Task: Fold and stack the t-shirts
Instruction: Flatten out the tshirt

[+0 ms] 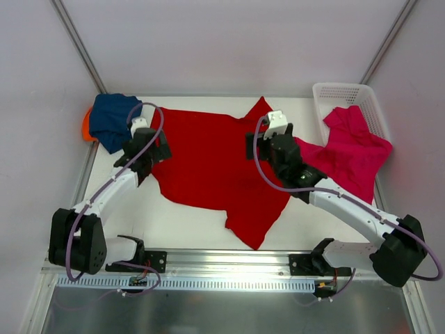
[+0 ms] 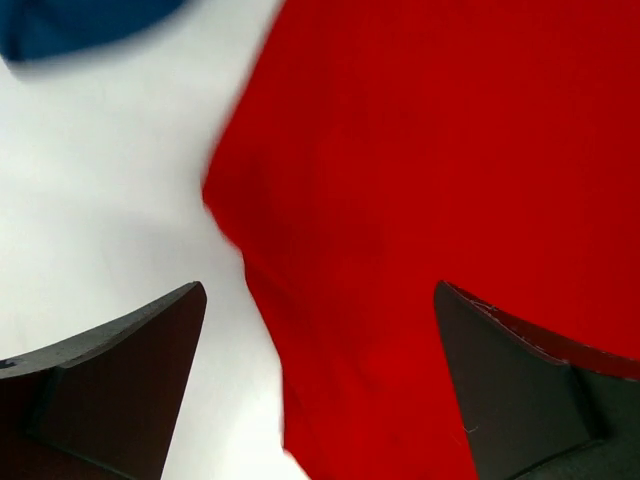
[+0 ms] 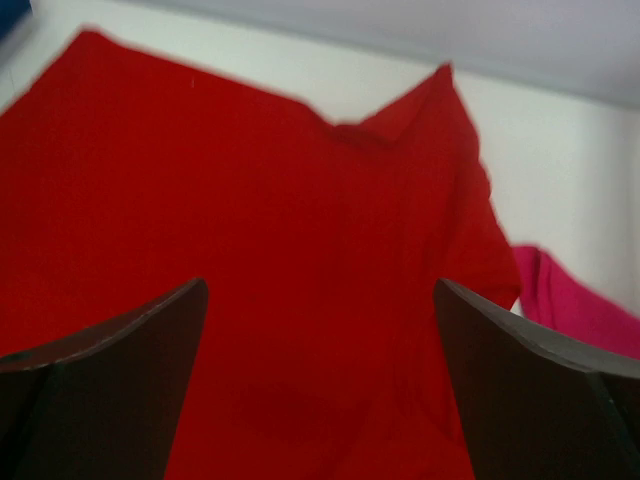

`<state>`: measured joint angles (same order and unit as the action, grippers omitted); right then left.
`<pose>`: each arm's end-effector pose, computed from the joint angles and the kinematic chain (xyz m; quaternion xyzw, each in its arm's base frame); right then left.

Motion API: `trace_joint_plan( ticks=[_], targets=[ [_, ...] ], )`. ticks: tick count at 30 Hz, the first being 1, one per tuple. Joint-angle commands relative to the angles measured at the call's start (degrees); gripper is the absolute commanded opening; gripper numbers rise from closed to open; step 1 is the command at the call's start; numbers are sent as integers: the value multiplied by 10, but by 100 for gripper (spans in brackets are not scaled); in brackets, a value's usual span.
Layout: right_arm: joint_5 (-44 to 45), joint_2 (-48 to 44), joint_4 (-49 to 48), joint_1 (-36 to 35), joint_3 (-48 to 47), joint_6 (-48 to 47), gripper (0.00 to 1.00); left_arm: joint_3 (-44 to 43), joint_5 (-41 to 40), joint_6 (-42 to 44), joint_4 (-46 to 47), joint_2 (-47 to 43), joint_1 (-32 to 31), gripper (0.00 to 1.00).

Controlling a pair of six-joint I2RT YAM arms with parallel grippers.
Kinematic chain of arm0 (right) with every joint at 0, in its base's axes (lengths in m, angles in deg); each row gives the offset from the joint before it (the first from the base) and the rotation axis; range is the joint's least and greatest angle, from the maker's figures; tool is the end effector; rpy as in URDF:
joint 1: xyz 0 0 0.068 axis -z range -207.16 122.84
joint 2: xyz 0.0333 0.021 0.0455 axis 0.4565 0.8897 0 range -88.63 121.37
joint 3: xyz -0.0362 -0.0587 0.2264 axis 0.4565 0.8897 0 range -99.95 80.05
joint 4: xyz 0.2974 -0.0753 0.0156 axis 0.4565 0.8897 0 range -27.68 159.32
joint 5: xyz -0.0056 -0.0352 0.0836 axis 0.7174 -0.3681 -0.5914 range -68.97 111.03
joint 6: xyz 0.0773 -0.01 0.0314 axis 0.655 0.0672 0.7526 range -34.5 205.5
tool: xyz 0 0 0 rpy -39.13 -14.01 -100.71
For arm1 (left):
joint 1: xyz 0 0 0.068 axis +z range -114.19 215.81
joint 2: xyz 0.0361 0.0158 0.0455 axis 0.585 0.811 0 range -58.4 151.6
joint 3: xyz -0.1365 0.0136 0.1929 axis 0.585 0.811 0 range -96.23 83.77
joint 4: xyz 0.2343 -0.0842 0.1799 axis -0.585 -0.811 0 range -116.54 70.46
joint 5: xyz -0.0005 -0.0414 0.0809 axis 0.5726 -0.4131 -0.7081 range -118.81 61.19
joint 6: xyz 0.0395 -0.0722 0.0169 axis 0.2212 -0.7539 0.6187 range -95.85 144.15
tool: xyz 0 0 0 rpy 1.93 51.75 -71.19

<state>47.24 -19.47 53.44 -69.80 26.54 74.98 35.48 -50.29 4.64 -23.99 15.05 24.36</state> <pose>0.2994 0.2315 0.2873 -0.1911 0.7186 0.0160 0.6685 0.3684 -0.0470 0.1898 -0.1532 0.8404 0.0233 0.5193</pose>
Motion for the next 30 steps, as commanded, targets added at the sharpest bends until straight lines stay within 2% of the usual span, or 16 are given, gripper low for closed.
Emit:
trace_joint_plan(
  ticks=[1, 5, 9, 11, 13, 19, 23, 26, 30],
  targets=[
    [22, -46, 64, -22, 25, 52, 100, 64, 7, -169, -57, -69, -16, 99],
    [31, -104, 86, -30, 61, 65, 100, 165, 24, -268, -59, -131, -40, 98],
    [40, -154, 102, -31, 101, 74, 99, 215, 28, -300, -59, -187, -60, 84],
    [46, -165, 110, -31, 107, 77, 99, 231, 33, -309, -60, -211, -70, 62],
    [54, -173, 120, -31, 114, 78, 99, 238, 37, -317, -60, -218, -73, 46],
    [56, -176, 131, -31, 113, 67, 99, 239, 18, -340, -59, -166, -80, 41],
    [59, -169, 138, -31, 110, 60, 99, 232, 5, -347, -58, -133, -87, 43],
    [65, -162, 136, -31, 112, 55, 100, 239, -21, -351, -59, -121, -90, 67],
    [72, -147, 135, -31, 112, 49, 99, 245, -35, -360, -54, -104, -90, 73]
  ],
)
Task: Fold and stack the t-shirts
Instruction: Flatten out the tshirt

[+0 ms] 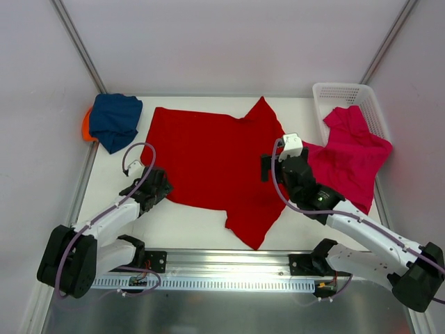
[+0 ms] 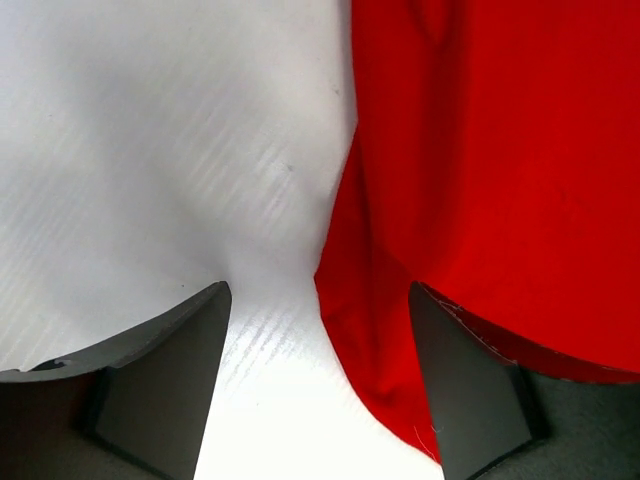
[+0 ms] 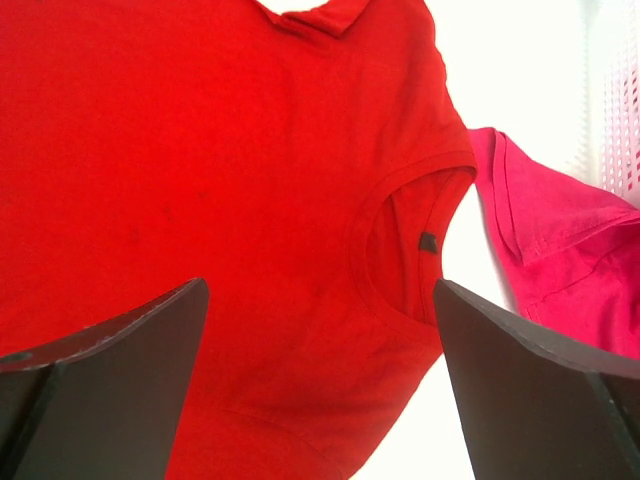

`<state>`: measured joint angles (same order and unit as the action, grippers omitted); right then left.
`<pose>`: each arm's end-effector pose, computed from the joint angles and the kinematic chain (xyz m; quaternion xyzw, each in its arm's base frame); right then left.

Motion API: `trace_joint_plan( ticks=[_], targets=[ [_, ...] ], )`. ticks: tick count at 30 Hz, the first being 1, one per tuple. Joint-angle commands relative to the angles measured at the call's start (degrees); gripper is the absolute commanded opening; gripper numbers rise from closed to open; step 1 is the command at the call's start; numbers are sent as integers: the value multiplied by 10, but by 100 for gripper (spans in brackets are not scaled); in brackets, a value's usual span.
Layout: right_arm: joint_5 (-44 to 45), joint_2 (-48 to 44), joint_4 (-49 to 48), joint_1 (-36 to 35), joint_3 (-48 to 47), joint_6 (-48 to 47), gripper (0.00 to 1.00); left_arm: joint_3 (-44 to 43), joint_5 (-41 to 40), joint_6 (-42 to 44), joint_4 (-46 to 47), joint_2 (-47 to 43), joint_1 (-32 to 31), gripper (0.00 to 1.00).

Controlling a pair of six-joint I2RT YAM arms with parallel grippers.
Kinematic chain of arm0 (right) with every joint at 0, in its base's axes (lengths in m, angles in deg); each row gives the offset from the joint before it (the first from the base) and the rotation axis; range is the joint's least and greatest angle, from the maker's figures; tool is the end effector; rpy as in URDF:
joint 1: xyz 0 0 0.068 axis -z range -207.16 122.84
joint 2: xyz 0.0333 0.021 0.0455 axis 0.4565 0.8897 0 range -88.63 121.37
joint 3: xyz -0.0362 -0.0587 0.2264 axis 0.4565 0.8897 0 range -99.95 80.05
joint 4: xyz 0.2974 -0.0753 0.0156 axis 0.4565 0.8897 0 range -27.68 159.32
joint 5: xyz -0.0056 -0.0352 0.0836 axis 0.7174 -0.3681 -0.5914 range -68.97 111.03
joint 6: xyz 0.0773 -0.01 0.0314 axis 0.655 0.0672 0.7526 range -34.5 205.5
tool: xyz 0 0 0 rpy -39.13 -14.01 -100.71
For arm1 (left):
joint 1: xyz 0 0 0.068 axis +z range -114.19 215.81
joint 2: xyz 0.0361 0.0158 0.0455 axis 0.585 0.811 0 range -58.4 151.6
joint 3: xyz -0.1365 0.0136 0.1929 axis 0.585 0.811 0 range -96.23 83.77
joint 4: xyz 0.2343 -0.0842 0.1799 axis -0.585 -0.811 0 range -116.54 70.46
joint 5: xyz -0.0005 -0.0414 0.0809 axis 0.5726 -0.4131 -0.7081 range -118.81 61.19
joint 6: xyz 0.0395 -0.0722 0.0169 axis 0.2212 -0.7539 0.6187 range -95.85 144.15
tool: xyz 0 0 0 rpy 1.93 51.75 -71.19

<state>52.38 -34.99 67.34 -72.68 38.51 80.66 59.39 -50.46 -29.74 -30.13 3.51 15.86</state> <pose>0.2486 0.1986 0.2528 -0.1843 0.7692 -0.0051 0.6118 0.2703 -0.0691 0.0762 -0.3320 0.8578 -0.0707 0.3861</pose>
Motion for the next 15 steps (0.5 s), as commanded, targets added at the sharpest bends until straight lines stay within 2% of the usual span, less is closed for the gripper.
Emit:
trace_joint_plan(
  ticks=[1, 3, 9, 10, 13, 15],
  targets=[
    [20, 11, -6, -2, -7, -10, 99, 4, -35, -17, 8, 15, -5, 73],
    [21, 21, -9, -2, -7, -11, 99, 4, -37, -19, 13, 24, -5, 72],
    [29, 32, -10, -2, 1, -16, 99, 11, -42, -23, 27, 27, -5, 61],
    [30, 32, -11, -2, 2, -16, 99, 14, -45, -24, 27, 27, -5, 54],
    [31, 33, -13, -1, 8, -18, 99, 20, -45, -28, 34, 29, -5, 44],
    [31, 34, -13, -2, 11, -18, 99, 23, -41, -31, 36, 34, -5, 41]
  ],
)
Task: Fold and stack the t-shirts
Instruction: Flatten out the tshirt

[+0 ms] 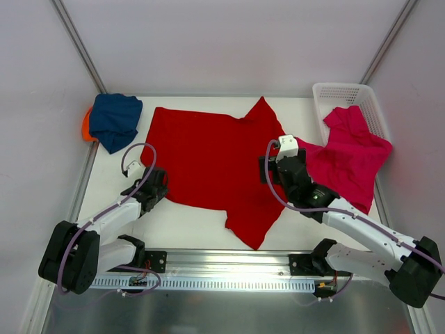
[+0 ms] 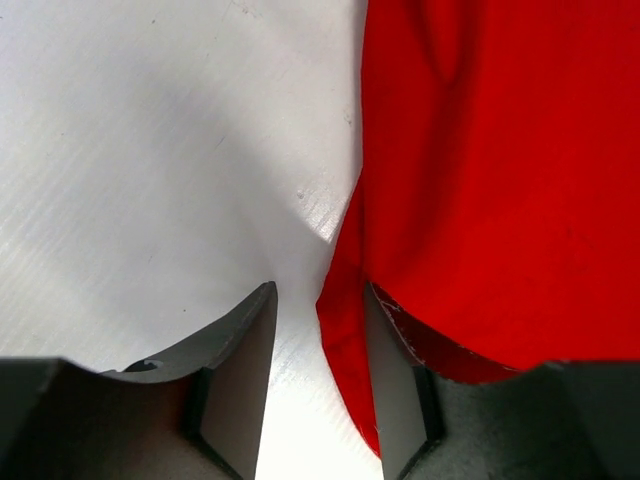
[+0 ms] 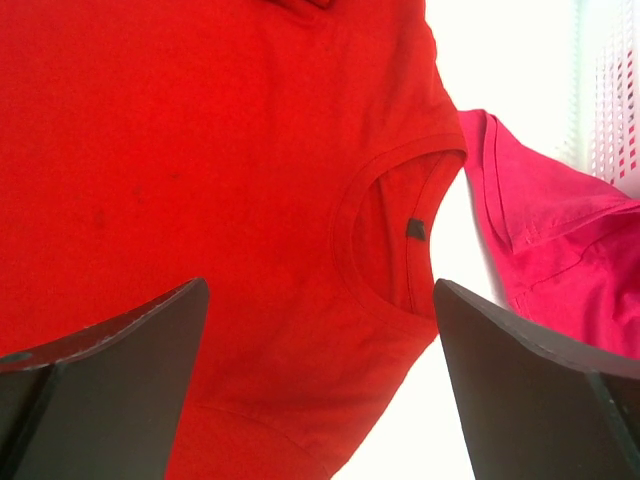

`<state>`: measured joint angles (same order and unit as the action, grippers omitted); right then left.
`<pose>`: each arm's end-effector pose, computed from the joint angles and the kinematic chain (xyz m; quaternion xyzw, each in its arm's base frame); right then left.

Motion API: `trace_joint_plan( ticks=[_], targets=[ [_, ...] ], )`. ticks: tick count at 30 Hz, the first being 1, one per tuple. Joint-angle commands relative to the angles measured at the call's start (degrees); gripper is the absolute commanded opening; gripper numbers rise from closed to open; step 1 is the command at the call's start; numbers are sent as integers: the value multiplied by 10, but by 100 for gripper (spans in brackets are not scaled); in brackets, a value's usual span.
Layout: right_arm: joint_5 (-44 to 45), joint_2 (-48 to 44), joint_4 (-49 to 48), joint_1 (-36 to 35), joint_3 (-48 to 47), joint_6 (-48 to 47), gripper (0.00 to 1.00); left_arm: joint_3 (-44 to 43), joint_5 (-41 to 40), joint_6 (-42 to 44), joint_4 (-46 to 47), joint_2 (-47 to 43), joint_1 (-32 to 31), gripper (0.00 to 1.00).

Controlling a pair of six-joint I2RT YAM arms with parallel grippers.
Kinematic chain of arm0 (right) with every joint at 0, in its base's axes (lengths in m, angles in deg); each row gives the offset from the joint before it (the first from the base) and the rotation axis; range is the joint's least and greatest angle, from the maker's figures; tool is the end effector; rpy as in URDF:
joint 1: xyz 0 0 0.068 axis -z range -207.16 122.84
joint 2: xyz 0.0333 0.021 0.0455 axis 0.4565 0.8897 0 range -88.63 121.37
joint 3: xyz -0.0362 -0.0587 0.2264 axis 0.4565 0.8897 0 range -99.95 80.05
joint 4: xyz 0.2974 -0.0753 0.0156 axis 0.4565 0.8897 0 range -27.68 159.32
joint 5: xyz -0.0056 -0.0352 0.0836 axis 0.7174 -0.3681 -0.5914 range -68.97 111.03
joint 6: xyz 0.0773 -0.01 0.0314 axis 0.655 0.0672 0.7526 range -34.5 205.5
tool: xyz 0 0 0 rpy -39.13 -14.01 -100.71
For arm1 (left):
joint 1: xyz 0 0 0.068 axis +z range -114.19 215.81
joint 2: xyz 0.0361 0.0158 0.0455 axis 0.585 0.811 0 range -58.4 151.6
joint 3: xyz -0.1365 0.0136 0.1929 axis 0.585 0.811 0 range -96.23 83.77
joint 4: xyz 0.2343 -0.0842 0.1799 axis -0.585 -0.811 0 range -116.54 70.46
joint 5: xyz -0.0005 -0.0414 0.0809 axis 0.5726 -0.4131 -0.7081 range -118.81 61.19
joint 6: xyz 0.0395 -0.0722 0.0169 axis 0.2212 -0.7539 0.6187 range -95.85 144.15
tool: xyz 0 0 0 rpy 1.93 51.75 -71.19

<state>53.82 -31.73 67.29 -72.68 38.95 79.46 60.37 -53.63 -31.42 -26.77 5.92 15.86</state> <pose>0.2540 0.2018 0.2329 -0.1990 0.7807 -0.0346 0.5914 0.2707 -0.0653 0.0660 -0.3521 0.8450 -0.0549 0.3987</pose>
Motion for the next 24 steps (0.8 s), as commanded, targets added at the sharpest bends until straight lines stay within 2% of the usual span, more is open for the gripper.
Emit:
trace_joint_plan(
  ticks=[1, 11, 13, 14, 15, 24],
  targets=[
    [17, 0, -12, -2, 8, -5, 99, 16, -8, -15, 6, 10, -5, 40],
    [15, -7, -12, -2, 22, 1, 100, 27, -8, -14, 21, 10, -6, 32],
    [15, -7, -14, -2, 23, 2, 99, 28, -9, -14, 22, 11, -7, 25],
    [15, -6, -13, -2, 24, 2, 100, 28, -10, -15, 22, 13, -8, 16],
    [16, -5, -14, -2, 25, 2, 100, 28, -10, -16, 22, 13, -8, 14],
    [16, 1, -15, -2, 28, -2, 99, 28, -16, -11, 23, 20, -11, 9]
  ],
)
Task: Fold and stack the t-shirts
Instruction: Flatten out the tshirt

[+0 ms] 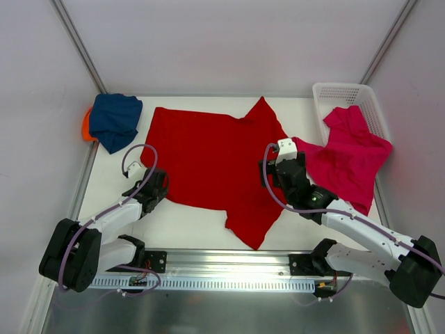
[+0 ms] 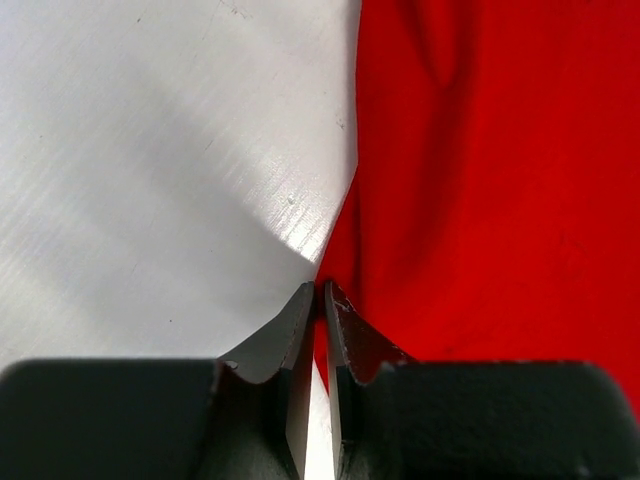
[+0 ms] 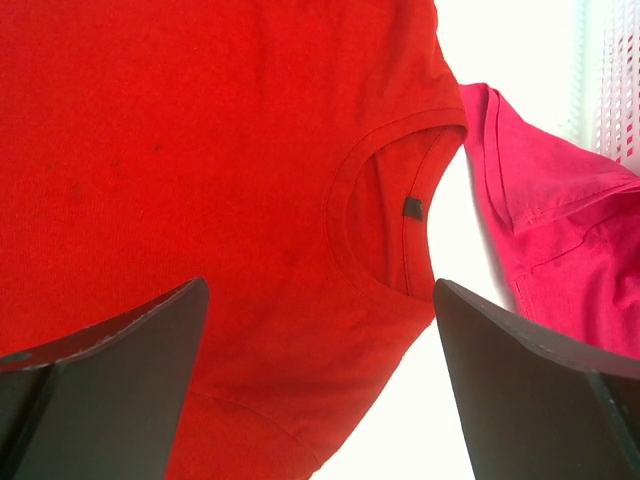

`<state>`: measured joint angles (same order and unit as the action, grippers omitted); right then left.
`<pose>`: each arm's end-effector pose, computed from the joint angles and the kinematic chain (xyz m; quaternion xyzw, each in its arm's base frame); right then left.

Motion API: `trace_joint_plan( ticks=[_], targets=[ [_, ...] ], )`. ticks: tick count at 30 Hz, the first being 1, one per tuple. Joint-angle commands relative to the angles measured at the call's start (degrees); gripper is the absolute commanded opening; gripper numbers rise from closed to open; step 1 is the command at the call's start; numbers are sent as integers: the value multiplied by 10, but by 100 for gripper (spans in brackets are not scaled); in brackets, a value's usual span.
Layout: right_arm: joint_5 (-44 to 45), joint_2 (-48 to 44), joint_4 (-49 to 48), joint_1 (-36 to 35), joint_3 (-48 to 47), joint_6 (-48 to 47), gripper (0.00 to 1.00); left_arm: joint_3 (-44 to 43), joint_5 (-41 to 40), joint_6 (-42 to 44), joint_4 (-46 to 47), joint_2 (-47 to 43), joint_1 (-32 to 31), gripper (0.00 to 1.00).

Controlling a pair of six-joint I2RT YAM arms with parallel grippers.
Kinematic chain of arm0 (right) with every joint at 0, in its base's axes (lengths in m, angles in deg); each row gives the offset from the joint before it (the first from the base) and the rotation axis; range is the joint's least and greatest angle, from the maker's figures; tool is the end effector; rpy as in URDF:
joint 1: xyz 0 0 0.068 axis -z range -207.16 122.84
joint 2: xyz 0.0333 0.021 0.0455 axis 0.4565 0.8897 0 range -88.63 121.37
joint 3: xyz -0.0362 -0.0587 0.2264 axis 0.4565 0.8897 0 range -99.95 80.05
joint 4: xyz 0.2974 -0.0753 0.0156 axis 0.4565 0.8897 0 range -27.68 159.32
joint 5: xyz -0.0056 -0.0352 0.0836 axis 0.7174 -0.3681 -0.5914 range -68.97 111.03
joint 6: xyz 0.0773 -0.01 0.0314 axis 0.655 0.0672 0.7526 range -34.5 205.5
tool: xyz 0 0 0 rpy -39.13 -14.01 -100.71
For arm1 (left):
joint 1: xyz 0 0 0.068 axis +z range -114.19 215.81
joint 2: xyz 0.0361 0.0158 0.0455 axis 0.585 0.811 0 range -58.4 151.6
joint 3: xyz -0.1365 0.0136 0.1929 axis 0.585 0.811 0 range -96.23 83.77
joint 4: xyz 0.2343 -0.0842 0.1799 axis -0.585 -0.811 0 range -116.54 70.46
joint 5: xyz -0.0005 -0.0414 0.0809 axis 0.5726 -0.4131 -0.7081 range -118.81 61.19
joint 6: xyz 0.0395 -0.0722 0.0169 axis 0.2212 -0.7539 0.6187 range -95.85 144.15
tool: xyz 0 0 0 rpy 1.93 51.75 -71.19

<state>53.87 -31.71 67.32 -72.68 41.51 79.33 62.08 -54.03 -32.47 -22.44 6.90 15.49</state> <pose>0.2515 0.1992 0.2138 -0.2097 0.7891 -0.0451 0.5756 0.2697 -0.0663 0.0585 -0.3592 0.8361 -0.0662 0.4093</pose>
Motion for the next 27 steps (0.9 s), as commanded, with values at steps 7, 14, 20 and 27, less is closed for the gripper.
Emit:
trace_joint_plan(
  ticks=[7, 14, 20, 27],
  targets=[
    [6, 5, -19, -2, 0, -2, 100, -2, -6, 50, -28, -18, -9, 0],
    [9, 6, -19, -1, 6, -6, 99, -62, -27, 98, -140, -97, -17, 0],
    [11, 11, -30, -1, 17, -9, 100, -87, -20, 153, -206, -182, -17, 0],
    [7, 31, -36, -1, 16, -11, 100, -142, -29, 190, -314, -183, -18, 30]
  ],
)
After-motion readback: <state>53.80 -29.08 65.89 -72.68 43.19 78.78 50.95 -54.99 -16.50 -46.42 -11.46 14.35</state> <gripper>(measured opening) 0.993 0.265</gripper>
